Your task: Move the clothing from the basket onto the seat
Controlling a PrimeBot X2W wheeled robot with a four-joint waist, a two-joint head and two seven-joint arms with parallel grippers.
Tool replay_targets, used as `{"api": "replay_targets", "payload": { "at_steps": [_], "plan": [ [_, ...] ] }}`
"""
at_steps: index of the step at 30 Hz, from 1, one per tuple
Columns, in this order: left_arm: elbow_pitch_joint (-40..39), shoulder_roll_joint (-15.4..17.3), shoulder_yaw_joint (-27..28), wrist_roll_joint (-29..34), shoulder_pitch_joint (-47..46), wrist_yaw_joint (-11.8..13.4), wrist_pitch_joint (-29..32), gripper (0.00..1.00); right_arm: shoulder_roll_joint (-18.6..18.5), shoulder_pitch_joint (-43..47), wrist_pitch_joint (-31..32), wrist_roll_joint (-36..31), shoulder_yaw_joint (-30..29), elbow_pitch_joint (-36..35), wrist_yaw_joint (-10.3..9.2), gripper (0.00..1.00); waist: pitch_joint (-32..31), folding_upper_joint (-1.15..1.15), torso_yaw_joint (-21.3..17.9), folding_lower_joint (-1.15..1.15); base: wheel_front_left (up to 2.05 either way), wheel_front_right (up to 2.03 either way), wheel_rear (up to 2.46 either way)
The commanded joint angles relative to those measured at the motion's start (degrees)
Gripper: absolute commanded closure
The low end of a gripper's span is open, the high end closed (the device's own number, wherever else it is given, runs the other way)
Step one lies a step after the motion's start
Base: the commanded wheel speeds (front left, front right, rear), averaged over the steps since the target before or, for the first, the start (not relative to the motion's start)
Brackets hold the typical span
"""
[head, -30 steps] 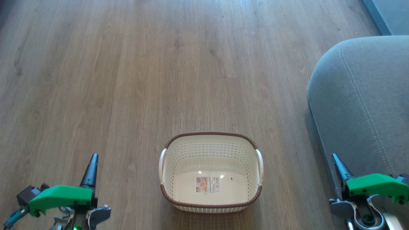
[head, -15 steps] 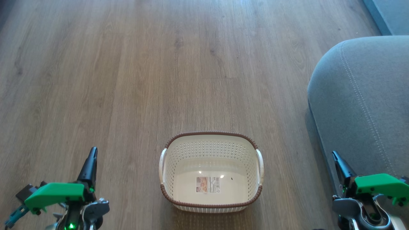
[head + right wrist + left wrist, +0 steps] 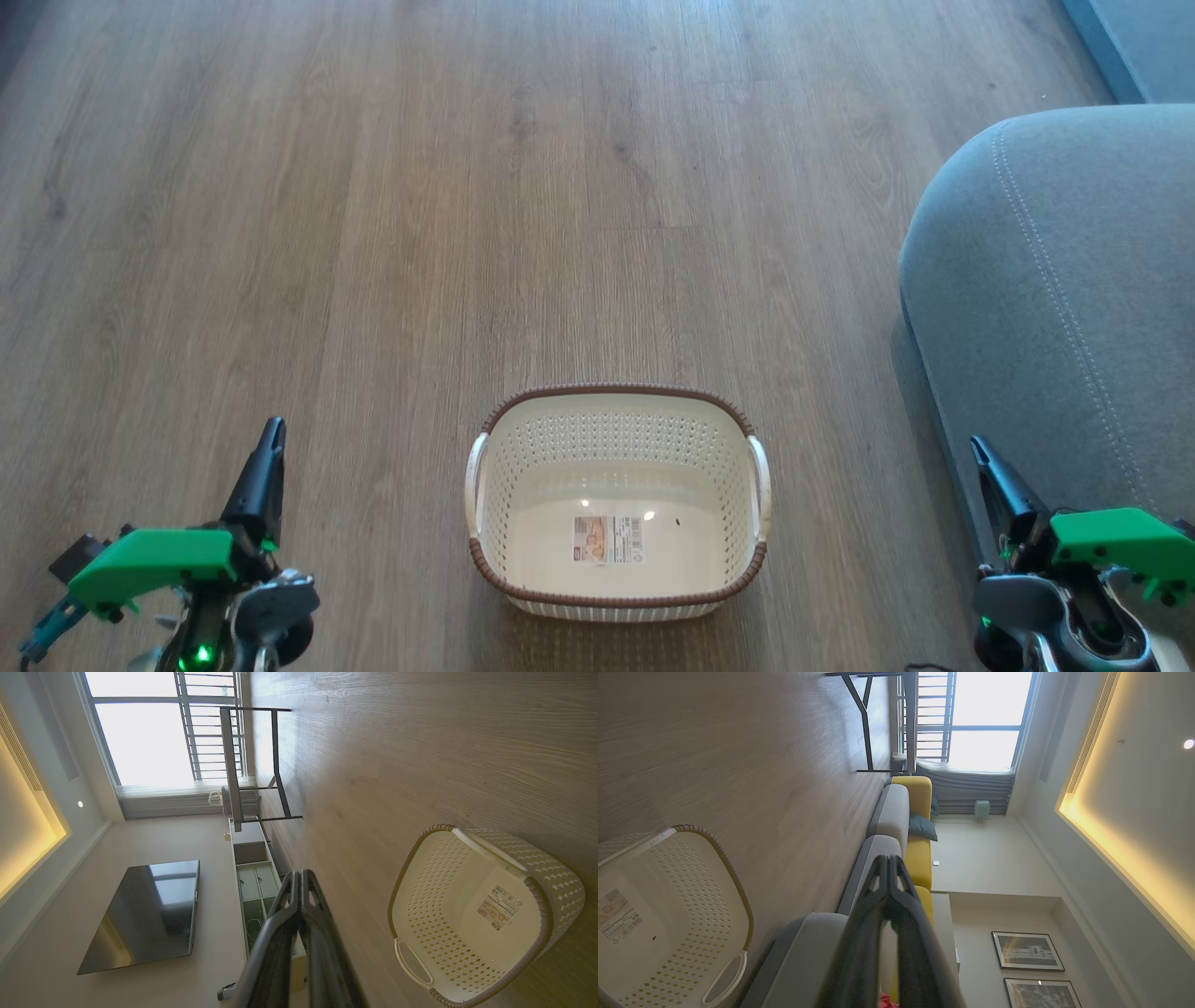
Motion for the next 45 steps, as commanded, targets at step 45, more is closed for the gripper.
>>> {"api": "replay_targets", "payload": {
  "at_steps": [45],
  "plan": [
    [-2.08, 0.45, 2.06, -0.23, -3.20, -0.38, 0.20, 1.00, -0.32, -2.92, 0.44, 0.34, 0.96, -2.35, 0.41, 1.00, 0.00, 0.00, 0.00, 0.00, 0.00, 0.00, 0.00]
  ]
}}
